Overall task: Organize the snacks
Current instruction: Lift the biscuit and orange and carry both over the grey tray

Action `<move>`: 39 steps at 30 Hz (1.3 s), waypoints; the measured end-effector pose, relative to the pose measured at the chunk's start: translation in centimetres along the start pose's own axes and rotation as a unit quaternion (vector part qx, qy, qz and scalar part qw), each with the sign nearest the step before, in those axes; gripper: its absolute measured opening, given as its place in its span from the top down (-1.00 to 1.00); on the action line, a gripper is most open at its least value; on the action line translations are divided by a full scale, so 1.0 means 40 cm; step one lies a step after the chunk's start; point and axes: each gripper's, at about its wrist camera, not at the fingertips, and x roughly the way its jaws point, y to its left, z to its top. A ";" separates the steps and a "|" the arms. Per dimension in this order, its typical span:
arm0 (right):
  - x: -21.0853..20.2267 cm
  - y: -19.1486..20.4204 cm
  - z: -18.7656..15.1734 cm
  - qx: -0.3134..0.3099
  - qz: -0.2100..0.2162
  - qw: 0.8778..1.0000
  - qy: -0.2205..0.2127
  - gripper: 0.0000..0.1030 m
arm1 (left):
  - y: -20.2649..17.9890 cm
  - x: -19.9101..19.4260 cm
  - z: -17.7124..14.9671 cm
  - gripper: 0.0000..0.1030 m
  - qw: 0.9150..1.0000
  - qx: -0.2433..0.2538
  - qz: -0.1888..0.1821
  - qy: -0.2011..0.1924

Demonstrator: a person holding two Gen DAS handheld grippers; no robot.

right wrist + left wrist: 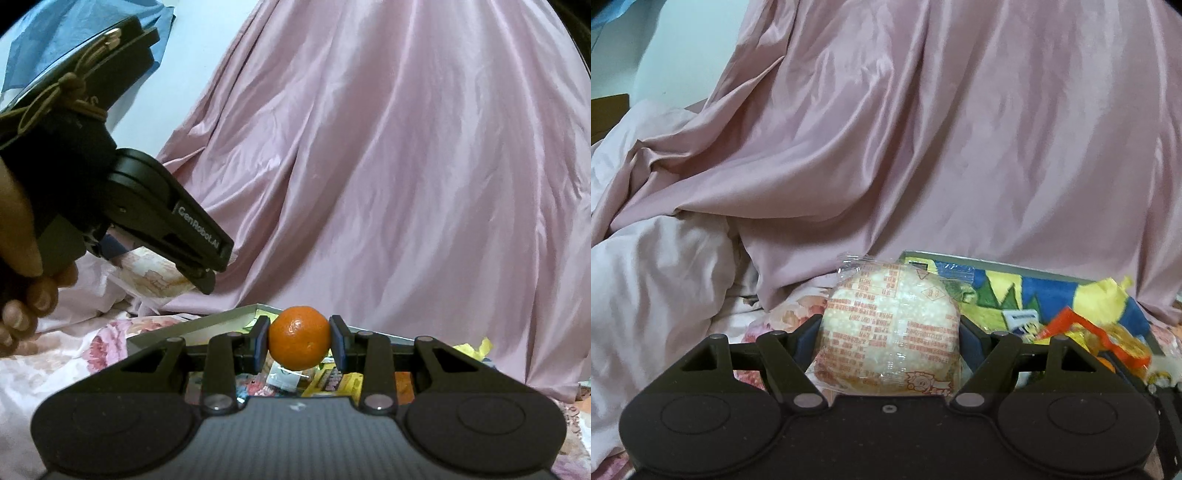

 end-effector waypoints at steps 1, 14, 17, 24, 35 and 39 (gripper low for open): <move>0.013 -0.001 -0.001 0.004 0.001 1.000 0.003 0.26 | 0.001 0.013 0.001 -0.48 1.000 -0.002 0.003 -0.001; 0.126 -0.057 -0.018 0.055 -0.009 0.998 0.035 0.25 | 0.003 0.159 0.006 -0.48 1.000 -0.017 0.011 -0.007; 0.147 -0.062 -0.016 0.053 -0.019 0.997 0.053 0.25 | -0.013 0.181 0.001 -0.48 1.000 -0.022 -0.002 0.002; 0.173 -0.080 -0.010 0.062 -0.042 0.994 0.083 0.24 | -0.053 0.216 -0.004 -0.48 0.999 -0.026 -0.036 0.020; 0.180 -0.086 -0.007 0.056 -0.036 0.994 0.091 0.24 | -0.061 0.241 -0.017 -0.48 0.997 -0.044 -0.040 0.039; 0.182 -0.085 -0.006 0.052 -0.034 0.994 0.093 0.23 | -0.058 0.242 -0.017 -0.48 0.997 -0.048 -0.040 0.043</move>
